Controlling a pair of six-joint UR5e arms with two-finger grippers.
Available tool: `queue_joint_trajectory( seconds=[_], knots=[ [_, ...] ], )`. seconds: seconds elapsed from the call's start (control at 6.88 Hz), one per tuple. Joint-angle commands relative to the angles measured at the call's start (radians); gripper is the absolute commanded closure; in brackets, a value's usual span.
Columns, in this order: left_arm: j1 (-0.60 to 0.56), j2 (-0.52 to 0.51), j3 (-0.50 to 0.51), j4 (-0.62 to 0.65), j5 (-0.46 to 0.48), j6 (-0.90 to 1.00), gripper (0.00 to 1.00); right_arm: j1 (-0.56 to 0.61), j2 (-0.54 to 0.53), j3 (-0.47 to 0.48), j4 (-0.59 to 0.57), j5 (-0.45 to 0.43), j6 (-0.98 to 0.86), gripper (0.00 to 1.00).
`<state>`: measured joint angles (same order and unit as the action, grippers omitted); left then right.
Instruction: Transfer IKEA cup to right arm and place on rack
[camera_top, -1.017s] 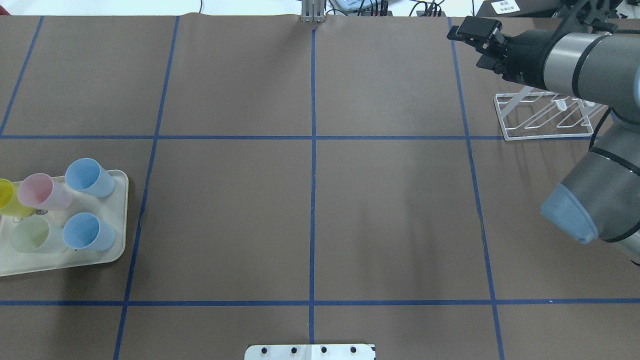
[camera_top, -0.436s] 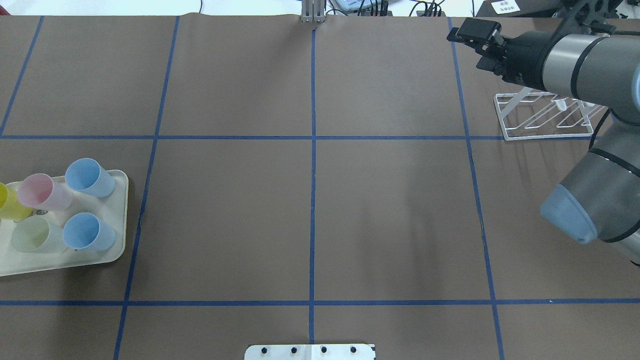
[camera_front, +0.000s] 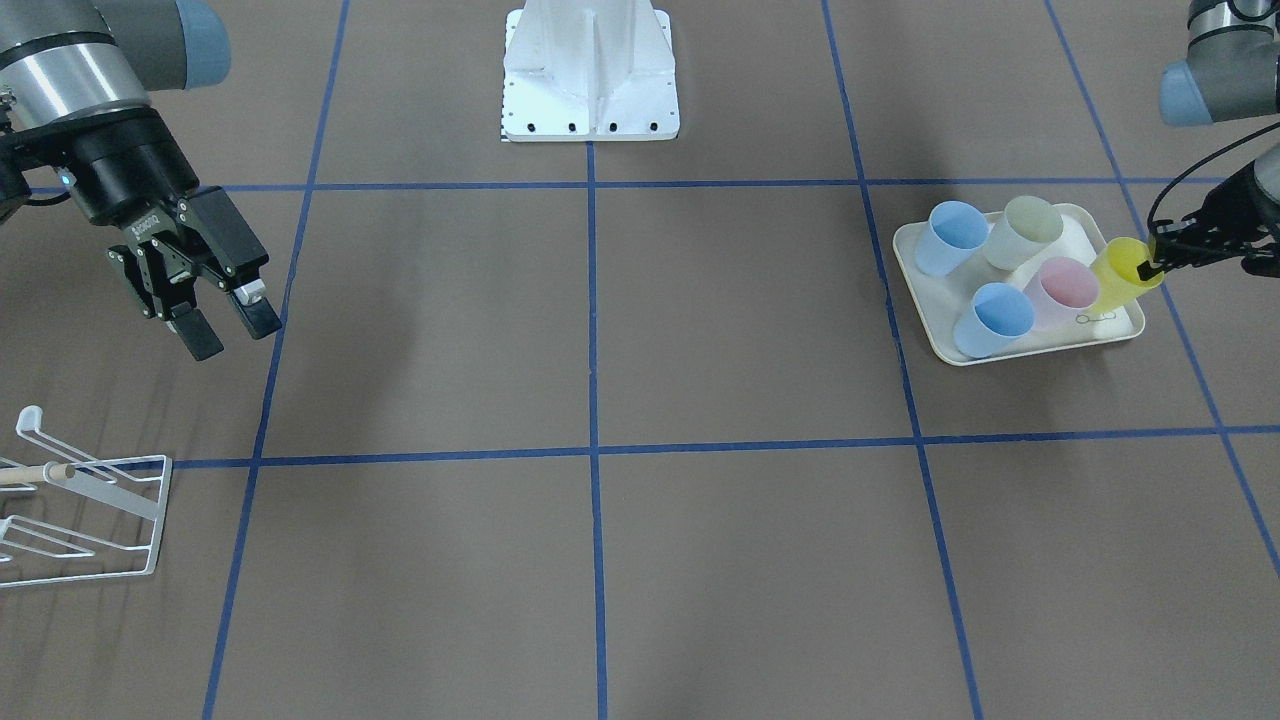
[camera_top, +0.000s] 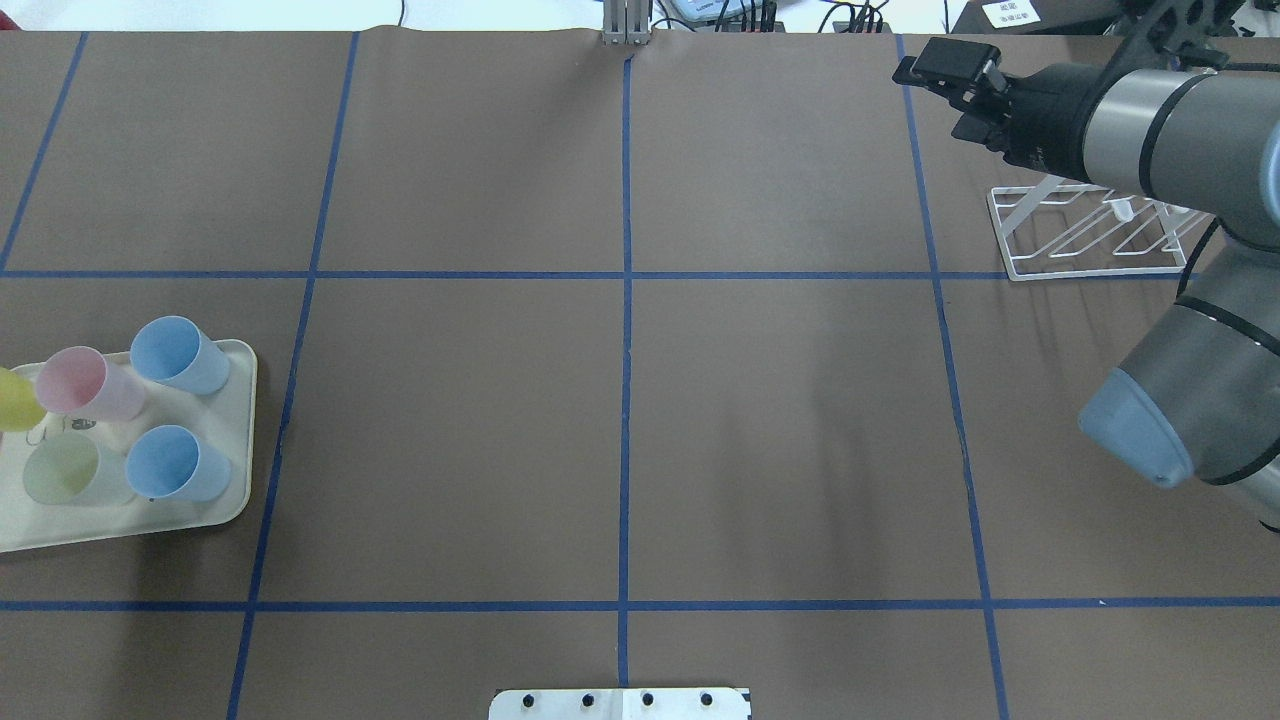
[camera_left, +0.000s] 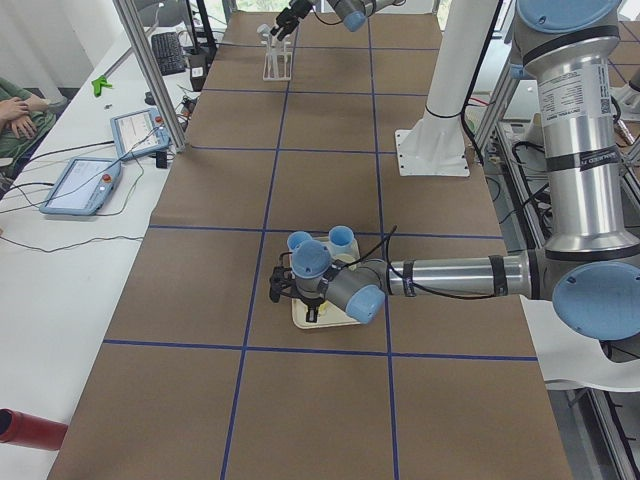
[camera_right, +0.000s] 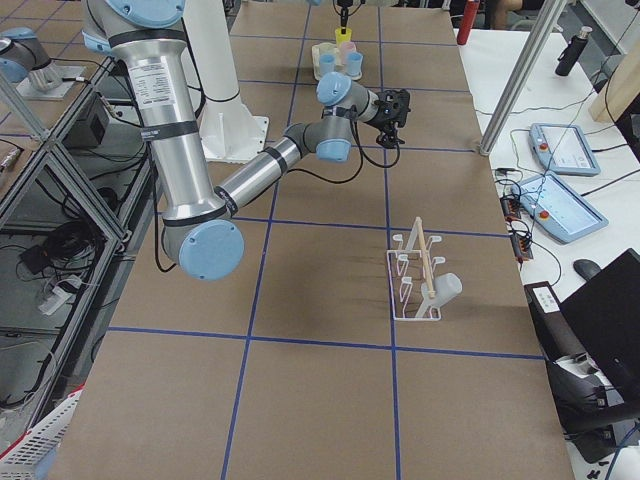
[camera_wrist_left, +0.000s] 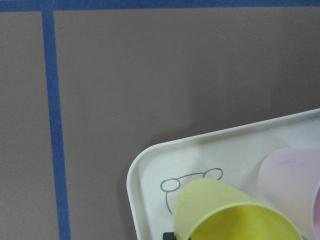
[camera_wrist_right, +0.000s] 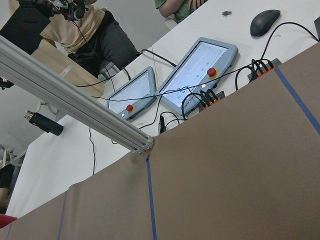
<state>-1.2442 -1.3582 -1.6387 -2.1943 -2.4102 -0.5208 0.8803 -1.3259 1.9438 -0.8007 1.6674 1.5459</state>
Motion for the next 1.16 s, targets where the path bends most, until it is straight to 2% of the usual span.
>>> queue_joint_trajectory(
  seconds=[0.0, 0.15, 0.44, 0.73, 0.87, 1.02],
  knots=[
    [-0.122, 0.040, -0.065, 0.019, -0.024, 0.007, 1.00, -0.001, 0.001, -0.002, 0.002, 0.002, -0.001, 0.01],
    [-0.136, 0.034, -0.084, 0.081, -0.023, 0.007, 1.00, -0.004, 0.001, -0.005, 0.002, 0.003, -0.001, 0.01],
    [-0.167, -0.060, -0.162, 0.314, 0.003, 0.010, 1.00, -0.011, 0.001, -0.005, 0.002, 0.002, 0.000, 0.01],
    [-0.193, -0.270, -0.202, 0.566, 0.136, 0.001, 1.00, -0.020, 0.001, -0.005, 0.002, 0.000, 0.002, 0.01],
    [-0.190, -0.344, -0.202, 0.612, 0.140, -0.078, 1.00, -0.029, 0.002, 0.000, 0.002, 0.000, 0.003, 0.01],
    [-0.176, -0.404, -0.208, 0.590, 0.137, -0.261, 1.00, -0.034, 0.002, 0.000, 0.005, 0.002, 0.016, 0.01]
  ],
)
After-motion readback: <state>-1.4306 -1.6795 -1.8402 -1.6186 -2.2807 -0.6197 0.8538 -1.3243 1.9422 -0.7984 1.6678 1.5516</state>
